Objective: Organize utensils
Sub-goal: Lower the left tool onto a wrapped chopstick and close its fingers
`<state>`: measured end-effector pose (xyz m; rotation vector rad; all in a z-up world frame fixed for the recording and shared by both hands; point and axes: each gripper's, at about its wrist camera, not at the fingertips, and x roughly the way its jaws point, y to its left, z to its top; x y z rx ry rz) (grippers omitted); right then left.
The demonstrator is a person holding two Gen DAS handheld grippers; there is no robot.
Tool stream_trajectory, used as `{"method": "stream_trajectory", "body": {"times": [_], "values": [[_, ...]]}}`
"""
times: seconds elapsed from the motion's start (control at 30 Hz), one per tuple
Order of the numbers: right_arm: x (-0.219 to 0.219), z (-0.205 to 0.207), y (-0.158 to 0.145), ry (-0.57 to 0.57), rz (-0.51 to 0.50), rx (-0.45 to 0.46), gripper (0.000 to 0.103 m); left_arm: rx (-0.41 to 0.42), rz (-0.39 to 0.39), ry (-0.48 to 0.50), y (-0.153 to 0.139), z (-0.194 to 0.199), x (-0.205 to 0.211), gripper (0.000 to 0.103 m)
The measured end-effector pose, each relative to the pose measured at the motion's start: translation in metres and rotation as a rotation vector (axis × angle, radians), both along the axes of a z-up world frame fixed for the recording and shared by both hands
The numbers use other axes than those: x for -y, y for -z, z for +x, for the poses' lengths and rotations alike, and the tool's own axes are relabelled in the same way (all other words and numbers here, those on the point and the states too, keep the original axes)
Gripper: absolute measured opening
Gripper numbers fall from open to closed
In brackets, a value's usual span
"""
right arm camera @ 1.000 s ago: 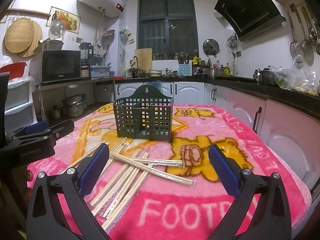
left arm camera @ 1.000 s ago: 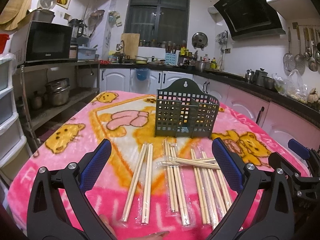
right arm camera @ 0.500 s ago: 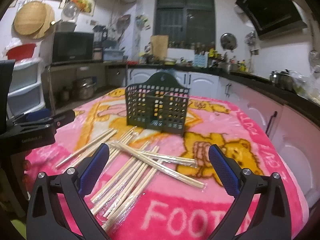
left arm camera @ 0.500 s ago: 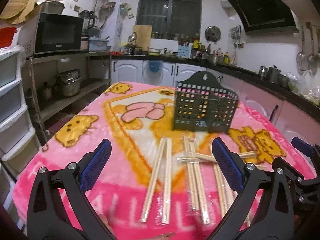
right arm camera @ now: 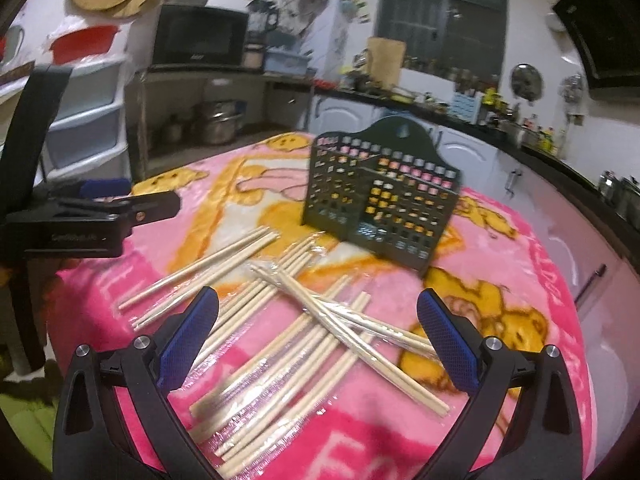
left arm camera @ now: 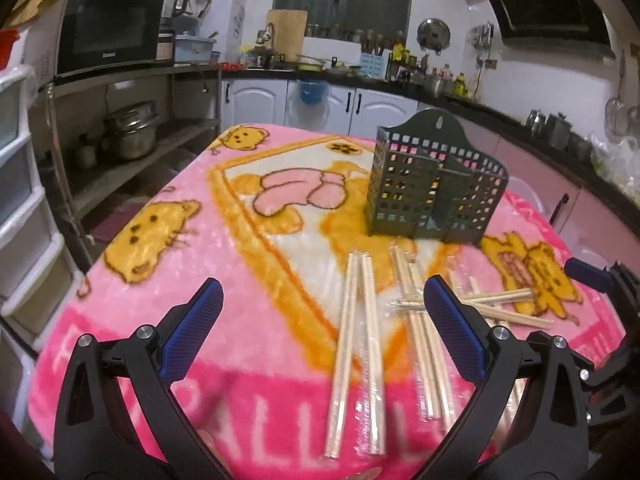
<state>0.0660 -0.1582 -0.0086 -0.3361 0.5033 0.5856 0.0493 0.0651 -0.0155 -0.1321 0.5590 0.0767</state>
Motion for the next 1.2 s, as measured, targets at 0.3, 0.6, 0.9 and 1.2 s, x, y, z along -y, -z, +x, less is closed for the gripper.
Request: {"method": "stream_trajectory", "body": {"times": [0.3, 0.6, 0.9, 1.2], "values": [[-0.022, 0.024, 0.008, -0.111, -0.058, -0.065, 0.094, -0.081, -0.023, 0.028, 0.004, 0.029, -0.015, 0.093], [-0.046, 0.056, 0.022, -0.187, -0.141, -0.185, 0.060, -0.256, -0.104, 0.128, 0.024, 0.075, -0.020, 0.064], [-0.057, 0.085, 0.029, -0.212, -0.167, -0.283, 0.041, -0.367, -0.161, 0.210, 0.045, 0.103, -0.012, 0.030], [-0.068, 0.106, 0.039, -0.242, -0.205, -0.356, 0.034, -0.423, -0.174, 0.244, 0.052, 0.127, -0.006, 0.027]]}}
